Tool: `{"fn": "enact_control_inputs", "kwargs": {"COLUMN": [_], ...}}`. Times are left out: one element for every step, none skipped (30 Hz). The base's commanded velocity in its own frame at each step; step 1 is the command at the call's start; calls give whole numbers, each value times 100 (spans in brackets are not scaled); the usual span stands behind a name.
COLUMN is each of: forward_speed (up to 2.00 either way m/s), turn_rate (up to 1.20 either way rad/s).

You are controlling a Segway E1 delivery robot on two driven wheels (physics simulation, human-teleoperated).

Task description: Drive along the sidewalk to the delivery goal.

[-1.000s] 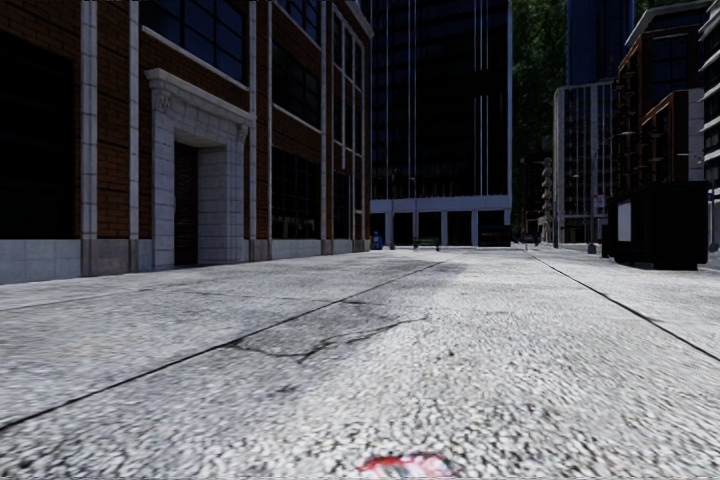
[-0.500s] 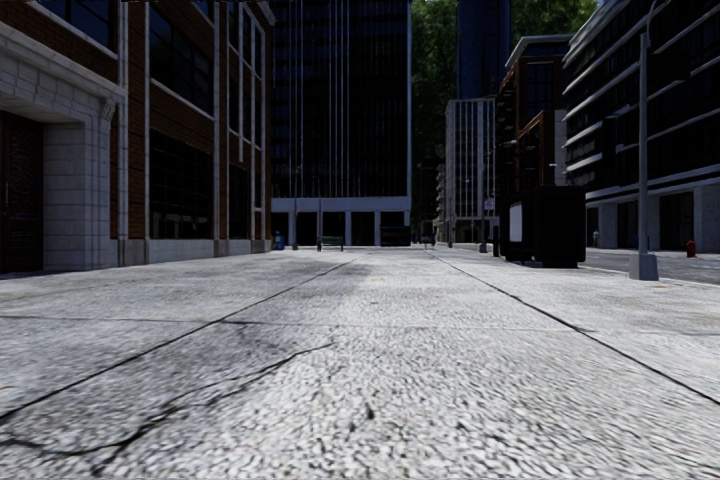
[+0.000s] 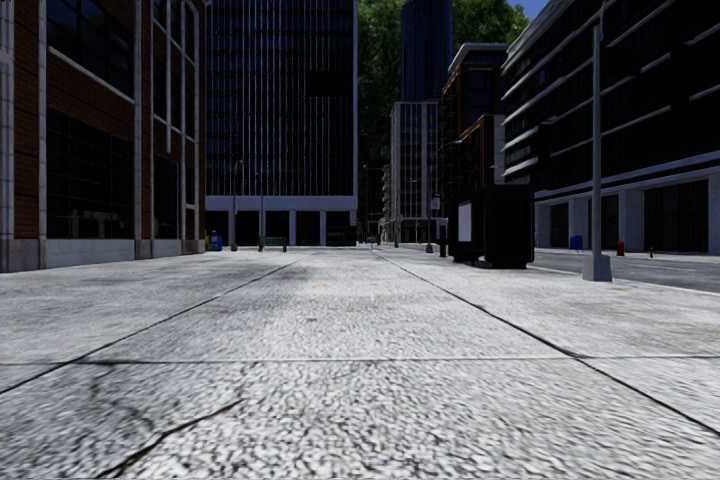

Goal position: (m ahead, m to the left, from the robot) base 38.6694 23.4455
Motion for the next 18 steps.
{"fn": "enact_control_inputs", "kwargs": {"forward_speed": [200, 200, 200, 200, 200, 200, 200, 200, 200, 200, 200, 200, 200, 200, 200, 200, 200, 200], "turn_rate": [0, 0, 0, 0, 0, 0, 0, 0, 0, 0, 0, 0, 0, 0, 0, 0, 0, 0]}}
